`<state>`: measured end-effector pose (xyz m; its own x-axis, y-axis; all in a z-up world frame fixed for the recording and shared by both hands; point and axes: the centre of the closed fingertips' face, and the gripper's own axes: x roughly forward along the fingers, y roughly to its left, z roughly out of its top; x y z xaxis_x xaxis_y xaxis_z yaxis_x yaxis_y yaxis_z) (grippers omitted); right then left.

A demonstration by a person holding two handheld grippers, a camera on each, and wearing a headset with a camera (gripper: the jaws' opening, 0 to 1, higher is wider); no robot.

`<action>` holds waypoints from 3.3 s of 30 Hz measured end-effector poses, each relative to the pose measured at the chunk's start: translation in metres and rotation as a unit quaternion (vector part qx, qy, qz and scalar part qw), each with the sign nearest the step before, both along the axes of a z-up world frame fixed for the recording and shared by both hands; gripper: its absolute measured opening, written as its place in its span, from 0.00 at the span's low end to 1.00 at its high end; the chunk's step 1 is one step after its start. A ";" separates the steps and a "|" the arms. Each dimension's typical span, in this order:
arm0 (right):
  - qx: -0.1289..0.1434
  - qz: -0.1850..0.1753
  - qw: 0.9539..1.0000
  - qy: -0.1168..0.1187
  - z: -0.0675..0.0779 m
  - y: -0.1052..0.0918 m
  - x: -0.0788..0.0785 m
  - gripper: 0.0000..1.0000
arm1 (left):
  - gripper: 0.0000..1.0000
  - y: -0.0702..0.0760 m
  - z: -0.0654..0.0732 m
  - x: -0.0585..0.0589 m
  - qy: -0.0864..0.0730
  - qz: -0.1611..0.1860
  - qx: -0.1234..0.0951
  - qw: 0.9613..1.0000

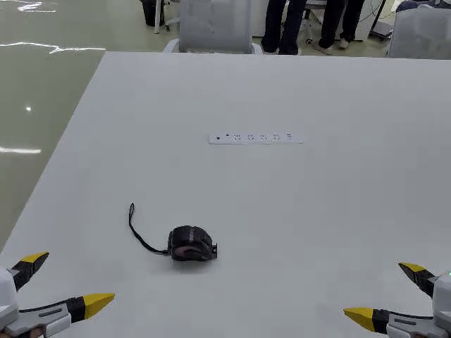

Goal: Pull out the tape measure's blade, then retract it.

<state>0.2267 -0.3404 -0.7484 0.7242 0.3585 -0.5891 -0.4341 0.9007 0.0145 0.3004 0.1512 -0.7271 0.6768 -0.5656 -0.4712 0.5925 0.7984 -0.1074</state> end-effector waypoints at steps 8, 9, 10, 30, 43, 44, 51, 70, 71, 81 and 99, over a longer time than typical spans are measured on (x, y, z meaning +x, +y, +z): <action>-0.004 -0.010 1.000 -0.002 0.001 -0.012 -0.001 1.00 | 0.99 -0.004 0.000 0.000 0.001 -0.005 0.005 1.000; -0.004 -0.009 1.000 -0.001 0.000 -0.012 -0.002 1.00 | 0.99 -0.004 0.000 0.000 0.000 -0.005 0.006 1.000; -0.005 -0.008 1.000 -0.001 0.000 -0.012 -0.002 1.00 | 0.99 -0.004 0.000 0.000 0.000 -0.005 0.005 1.000; -0.012 0.008 1.000 -0.006 -0.002 -0.017 -0.004 1.00 | 0.99 -0.008 0.006 0.004 -0.009 -0.011 0.003 1.000; -0.021 0.025 0.999 -0.002 0.000 -0.010 0.001 1.00 | 0.99 -0.012 0.002 0.004 0.000 -0.014 0.008 1.000; -0.021 0.028 0.999 -0.003 0.001 -0.008 0.003 1.00 | 0.99 -0.014 0.002 0.004 -0.001 -0.018 0.009 1.000; -0.023 0.047 0.999 -0.004 0.003 0.000 0.015 1.00 | 0.99 -0.027 0.005 0.010 -0.005 -0.037 0.012 0.999; -0.019 0.099 0.995 -0.006 -0.001 0.016 0.047 0.99 | 0.99 -0.072 0.011 0.041 -0.013 -0.121 0.052 0.991; -0.020 0.101 0.995 -0.007 0.000 0.016 0.048 0.99 | 0.99 -0.074 0.010 0.042 -0.013 -0.124 0.053 0.991; -0.015 0.127 0.992 -0.007 0.001 0.037 0.061 0.98 | 0.99 -0.086 0.005 0.052 -0.014 -0.155 0.077 0.985; -0.003 0.191 0.981 -0.034 0.005 0.081 0.096 0.95 | 0.99 -0.127 0.012 0.065 -0.013 -0.243 0.093 0.965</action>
